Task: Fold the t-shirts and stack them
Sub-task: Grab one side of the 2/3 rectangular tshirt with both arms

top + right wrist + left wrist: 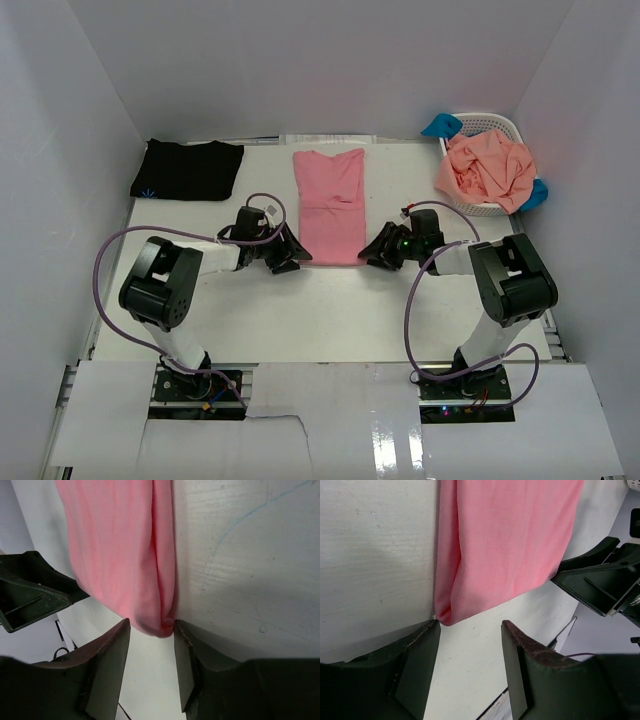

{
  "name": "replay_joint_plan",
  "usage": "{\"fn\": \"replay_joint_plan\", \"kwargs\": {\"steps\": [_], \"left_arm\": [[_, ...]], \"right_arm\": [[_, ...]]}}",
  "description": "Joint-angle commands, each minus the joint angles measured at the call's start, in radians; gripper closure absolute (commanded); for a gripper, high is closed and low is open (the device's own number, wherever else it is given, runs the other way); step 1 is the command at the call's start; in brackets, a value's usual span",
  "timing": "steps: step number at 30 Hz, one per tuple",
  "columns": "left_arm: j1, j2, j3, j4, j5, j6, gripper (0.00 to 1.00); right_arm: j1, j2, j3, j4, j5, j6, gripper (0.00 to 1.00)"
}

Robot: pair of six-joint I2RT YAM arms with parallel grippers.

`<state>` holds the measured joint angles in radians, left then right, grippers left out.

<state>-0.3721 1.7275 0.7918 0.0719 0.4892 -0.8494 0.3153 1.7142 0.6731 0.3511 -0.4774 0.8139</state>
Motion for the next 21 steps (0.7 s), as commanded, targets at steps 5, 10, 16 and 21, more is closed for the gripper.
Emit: {"fn": "replay_joint_plan", "kwargs": {"steps": [5, 10, 16, 21], "left_arm": [[-0.002, 0.04, -0.04, 0.025, -0.051, 0.004, 0.39], [-0.001, 0.041, -0.042, 0.023, -0.058, 0.003, 0.66], [-0.001, 0.058, -0.034, 0.017, -0.061, 0.007, 0.78], [-0.001, 0.076, -0.031, 0.035, -0.044, 0.013, 0.96]], "right_arm": [[0.021, 0.059, 0.035, -0.024, 0.029, -0.035, 0.59], [0.022, 0.061, 0.046, -0.066, 0.043, -0.051, 0.79], [0.022, 0.045, 0.043, -0.087, 0.062, -0.071, 0.83], [0.022, 0.05, 0.063, -0.103, 0.054, -0.096, 0.92]]}}
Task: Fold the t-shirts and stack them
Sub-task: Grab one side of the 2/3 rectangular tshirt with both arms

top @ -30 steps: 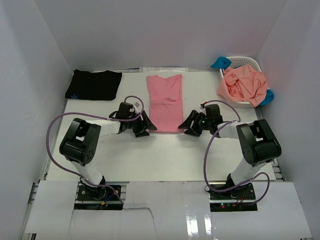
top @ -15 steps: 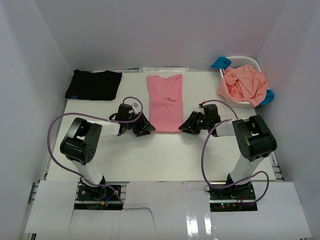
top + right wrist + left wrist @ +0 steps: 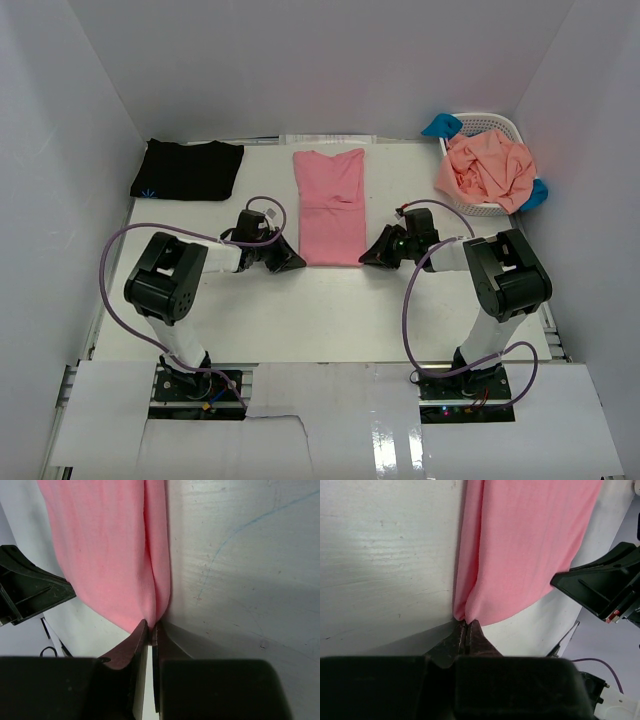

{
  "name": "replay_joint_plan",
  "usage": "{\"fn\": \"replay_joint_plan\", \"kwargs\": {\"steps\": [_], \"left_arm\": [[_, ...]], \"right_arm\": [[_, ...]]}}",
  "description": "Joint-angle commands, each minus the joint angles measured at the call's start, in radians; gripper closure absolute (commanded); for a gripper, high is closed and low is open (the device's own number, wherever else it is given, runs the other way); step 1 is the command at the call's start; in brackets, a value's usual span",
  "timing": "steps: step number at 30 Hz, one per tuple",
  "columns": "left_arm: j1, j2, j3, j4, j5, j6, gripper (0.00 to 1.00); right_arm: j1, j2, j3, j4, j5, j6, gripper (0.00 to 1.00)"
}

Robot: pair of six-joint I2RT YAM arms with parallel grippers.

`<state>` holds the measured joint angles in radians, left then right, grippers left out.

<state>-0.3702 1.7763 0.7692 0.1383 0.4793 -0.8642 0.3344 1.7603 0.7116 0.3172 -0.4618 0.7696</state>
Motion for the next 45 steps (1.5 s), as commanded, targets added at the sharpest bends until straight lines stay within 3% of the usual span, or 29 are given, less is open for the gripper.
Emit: {"fn": "replay_joint_plan", "kwargs": {"steps": [1, 4, 5, 6, 7, 10, 16, 19, 21, 22, 24, 30, 35, 36, 37, 38, 45], "left_arm": [[-0.003, 0.031, -0.005, -0.035, -0.036, 0.033, 0.99], [-0.003, 0.037, 0.025, -0.074, -0.07, 0.04, 1.0], [-0.003, 0.037, 0.033, -0.098, -0.077, 0.048, 0.94], [-0.003, 0.029, 0.038, -0.104, -0.085, 0.051, 0.68], [-0.003, 0.02, 0.038, -0.108, -0.088, 0.053, 0.56], [-0.003, -0.001, 0.033, -0.115, -0.106, 0.06, 0.32], [-0.003, -0.012, 0.022, -0.128, -0.128, 0.059, 0.31], [-0.003, -0.005, 0.022, -0.132, -0.153, 0.059, 0.31], [-0.003, 0.009, 0.027, -0.132, -0.168, 0.056, 0.37], [-0.003, 0.014, 0.028, -0.132, -0.169, 0.056, 0.5], [-0.003, 0.035, 0.038, -0.132, -0.169, 0.057, 0.58], [-0.004, 0.093, 0.076, -0.131, -0.205, 0.088, 0.57], [-0.004, 0.129, 0.096, -0.112, -0.179, 0.103, 0.64], [-0.004, 0.136, 0.102, -0.109, -0.163, 0.112, 0.71], [-0.004, 0.149, 0.116, -0.117, -0.141, 0.12, 0.91], [-0.004, 0.152, 0.119, -0.12, -0.131, 0.123, 0.98], [-0.004, 0.115, 0.105, -0.216, -0.048, 0.126, 1.0]], "right_arm": [[0.003, 0.005, 0.029, -0.082, 0.038, -0.056, 0.92], [0.005, 0.002, 0.032, -0.092, 0.04, -0.065, 0.92], [0.003, 0.001, 0.032, -0.093, 0.04, -0.066, 0.92], [0.003, 0.001, 0.034, -0.096, 0.04, -0.067, 0.92], [0.003, 0.001, 0.035, -0.098, 0.04, -0.067, 0.92], [0.003, 0.004, 0.04, -0.099, 0.035, -0.069, 0.92], [0.003, 0.004, 0.042, -0.095, 0.032, -0.069, 0.92], [0.005, 0.001, 0.04, -0.096, 0.032, -0.066, 0.92], [0.005, -0.002, 0.04, -0.096, 0.032, -0.067, 0.92], [0.003, -0.005, 0.038, -0.096, 0.034, -0.067, 0.92], [0.005, -0.008, 0.035, -0.096, 0.032, -0.067, 0.92], [0.006, -0.024, 0.031, -0.096, 0.028, -0.067, 0.92], [0.005, -0.039, 0.028, -0.119, 0.029, -0.078, 0.92], [0.005, -0.045, 0.028, -0.13, 0.034, -0.081, 0.92], [0.005, -0.05, 0.029, -0.136, 0.035, -0.084, 0.92], [0.005, -0.053, 0.031, -0.144, 0.037, -0.092, 0.92], [0.009, -0.084, 0.046, -0.245, 0.04, -0.136, 0.92]]}}
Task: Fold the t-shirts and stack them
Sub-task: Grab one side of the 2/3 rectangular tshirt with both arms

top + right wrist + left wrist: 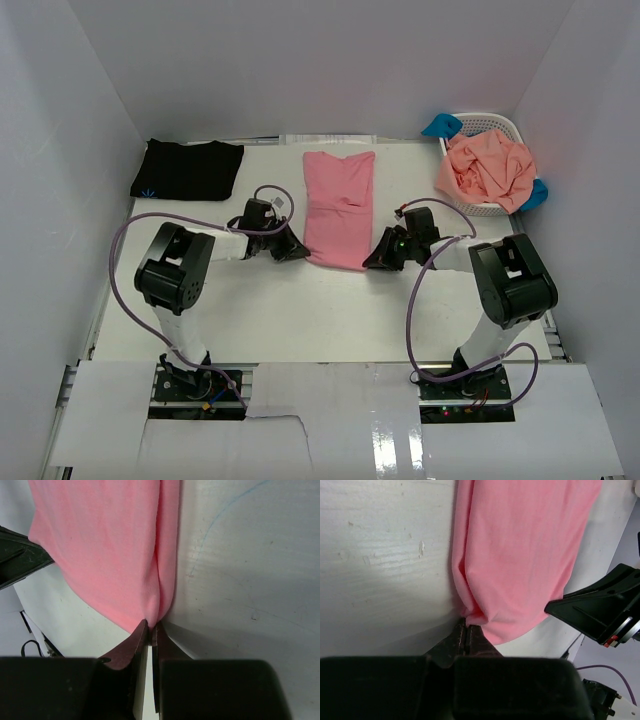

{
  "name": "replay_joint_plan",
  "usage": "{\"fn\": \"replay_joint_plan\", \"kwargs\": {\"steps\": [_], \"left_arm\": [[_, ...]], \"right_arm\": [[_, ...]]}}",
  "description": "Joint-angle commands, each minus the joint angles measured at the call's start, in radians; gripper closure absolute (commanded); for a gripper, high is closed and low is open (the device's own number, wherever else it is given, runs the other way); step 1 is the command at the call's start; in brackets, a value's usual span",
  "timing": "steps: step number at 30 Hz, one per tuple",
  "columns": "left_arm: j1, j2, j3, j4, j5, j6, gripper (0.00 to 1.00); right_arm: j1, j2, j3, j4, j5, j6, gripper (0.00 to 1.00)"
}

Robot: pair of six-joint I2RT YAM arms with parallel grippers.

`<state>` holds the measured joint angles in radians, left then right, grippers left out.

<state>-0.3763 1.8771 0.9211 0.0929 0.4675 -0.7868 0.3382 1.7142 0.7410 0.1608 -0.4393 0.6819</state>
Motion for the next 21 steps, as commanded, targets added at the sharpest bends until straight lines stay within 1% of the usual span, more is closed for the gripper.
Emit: {"fn": "replay_joint_plan", "kwargs": {"steps": [1, 9, 12, 17, 21], "left_arm": [[0.002, -0.002, -0.057, -0.188, -0.035, 0.044, 1.0], [-0.021, -0.189, -0.183, -0.234, 0.011, 0.009, 1.0], [-0.044, -0.257, -0.214, -0.263, 0.017, -0.015, 1.0], [-0.082, -0.344, -0.248, -0.294, 0.028, -0.066, 1.0], [-0.111, -0.412, -0.278, -0.314, 0.033, -0.104, 1.0]], "right_arm": [[0.005, -0.042, 0.012, -0.105, 0.017, -0.053, 0.92], [0.005, -0.117, -0.054, -0.197, -0.007, -0.094, 0.92], [0.005, -0.149, -0.075, -0.239, -0.022, -0.107, 0.92], [0.018, -0.215, -0.104, -0.303, -0.09, -0.108, 0.92], [0.033, -0.284, -0.111, -0.395, -0.098, -0.107, 0.92]]}}
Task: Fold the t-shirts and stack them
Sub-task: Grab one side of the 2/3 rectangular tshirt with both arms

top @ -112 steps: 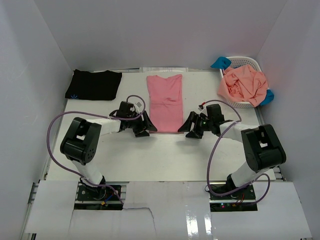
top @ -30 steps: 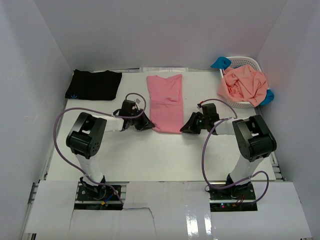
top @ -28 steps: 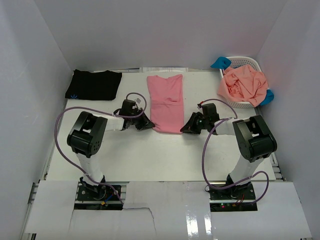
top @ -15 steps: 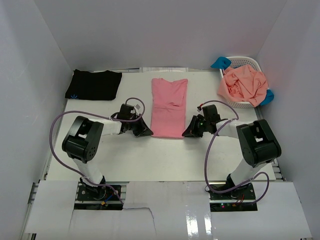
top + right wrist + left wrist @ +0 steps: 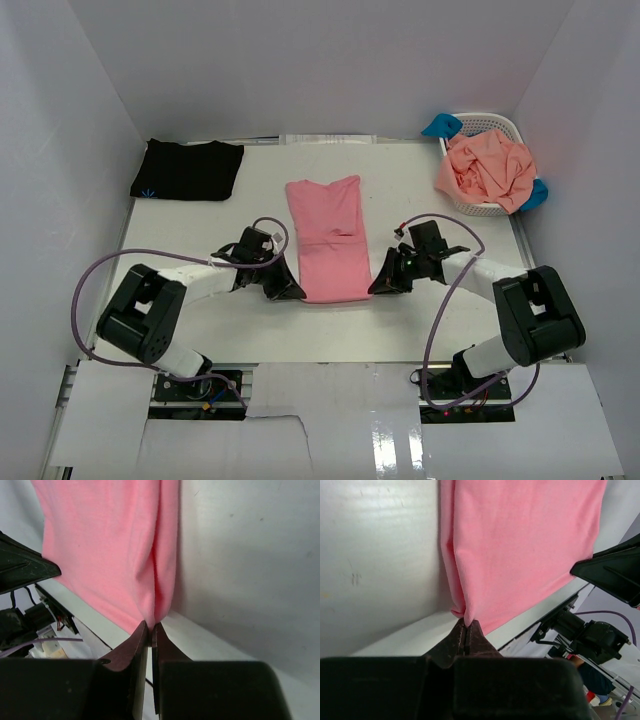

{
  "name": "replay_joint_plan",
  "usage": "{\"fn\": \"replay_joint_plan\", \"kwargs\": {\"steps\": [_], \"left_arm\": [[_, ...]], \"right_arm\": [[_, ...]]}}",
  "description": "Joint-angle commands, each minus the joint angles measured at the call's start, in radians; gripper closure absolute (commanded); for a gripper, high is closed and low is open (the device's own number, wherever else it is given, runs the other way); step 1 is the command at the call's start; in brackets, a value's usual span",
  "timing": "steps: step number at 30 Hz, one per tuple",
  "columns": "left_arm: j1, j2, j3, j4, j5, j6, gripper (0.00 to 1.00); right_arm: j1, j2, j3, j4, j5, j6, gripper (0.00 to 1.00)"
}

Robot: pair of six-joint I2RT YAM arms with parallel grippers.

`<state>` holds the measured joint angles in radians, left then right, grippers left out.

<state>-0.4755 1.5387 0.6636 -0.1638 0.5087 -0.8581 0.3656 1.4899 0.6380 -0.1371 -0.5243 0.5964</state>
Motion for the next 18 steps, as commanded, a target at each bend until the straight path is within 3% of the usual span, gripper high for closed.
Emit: {"fn": "replay_joint_plan", "kwargs": {"steps": [1, 7, 18], "left_arm": [[-0.018, -0.086, -0.03, -0.062, -0.01, -0.039, 1.0], [-0.022, -0.149, -0.007, -0.123, -0.015, -0.061, 1.0], [0.027, -0.169, 0.223, -0.258, -0.025, -0.075, 1.0]], "right_arm": [[0.009, -0.072, -0.008, -0.11, -0.016, -0.021, 0.92], [0.021, -0.111, 0.083, -0.22, -0.02, -0.05, 0.92], [0.021, -0.027, 0.348, -0.39, -0.009, -0.122, 0.92]]}}
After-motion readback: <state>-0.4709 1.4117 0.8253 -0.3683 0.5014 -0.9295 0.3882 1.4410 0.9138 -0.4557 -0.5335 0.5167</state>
